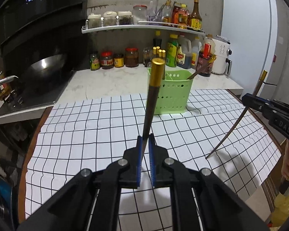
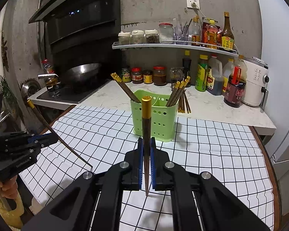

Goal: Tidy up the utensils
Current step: 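Lift both chopsticks, carry them to the green holder and lower them in, then open both tools to release the chopsticks into the green holder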

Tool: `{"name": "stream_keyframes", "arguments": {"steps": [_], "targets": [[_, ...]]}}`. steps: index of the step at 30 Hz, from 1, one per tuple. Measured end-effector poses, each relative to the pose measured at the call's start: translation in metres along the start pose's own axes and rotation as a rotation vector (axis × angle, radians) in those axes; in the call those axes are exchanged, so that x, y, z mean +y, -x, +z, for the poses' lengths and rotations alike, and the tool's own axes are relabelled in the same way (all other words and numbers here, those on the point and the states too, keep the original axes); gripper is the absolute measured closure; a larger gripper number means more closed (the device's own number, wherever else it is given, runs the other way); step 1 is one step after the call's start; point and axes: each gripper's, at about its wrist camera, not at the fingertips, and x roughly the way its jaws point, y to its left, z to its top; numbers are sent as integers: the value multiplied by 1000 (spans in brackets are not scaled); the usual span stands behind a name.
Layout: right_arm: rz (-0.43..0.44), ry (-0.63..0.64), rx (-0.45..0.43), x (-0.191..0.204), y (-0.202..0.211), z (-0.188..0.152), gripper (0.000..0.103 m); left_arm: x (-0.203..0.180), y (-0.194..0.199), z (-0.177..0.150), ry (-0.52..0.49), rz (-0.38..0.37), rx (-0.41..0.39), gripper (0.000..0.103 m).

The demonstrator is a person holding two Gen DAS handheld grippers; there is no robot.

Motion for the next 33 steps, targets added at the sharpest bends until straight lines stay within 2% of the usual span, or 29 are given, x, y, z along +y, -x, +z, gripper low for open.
{"name": "stream_keyframes", "arguments": {"steps": [3, 9, 12, 15, 20, 22, 25, 33], "targets": [[-4, 4, -8, 0, 2, -2, 97, 2, 7, -1, 18, -36, -28, 97], [-4, -3, -64, -7, 6, 9, 97, 1, 25, 14, 28, -98, -144, 97], [7, 6, -112, -6, 7, 29, 97, -8, 32, 40, 4, -120, -223, 97], [9, 39, -198, 0, 12, 61, 97, -22, 40, 77, -21, -140, -323, 97], [-38, 83, -376, 2, 20, 115, 96, -36, 36, 134, -44, -142, -421, 97], [-56, 91, -412, -3, 16, 130, 96, -39, 23, 151, -49, -137, -426, 97], [-87, 91, -429, -16, -2, 143, 96, -40, -18, 175, -39, -144, -371, 97], [-63, 10, -292, -56, -84, 136, 96, -31, -110, 181, -28, -106, -219, 97]]}}
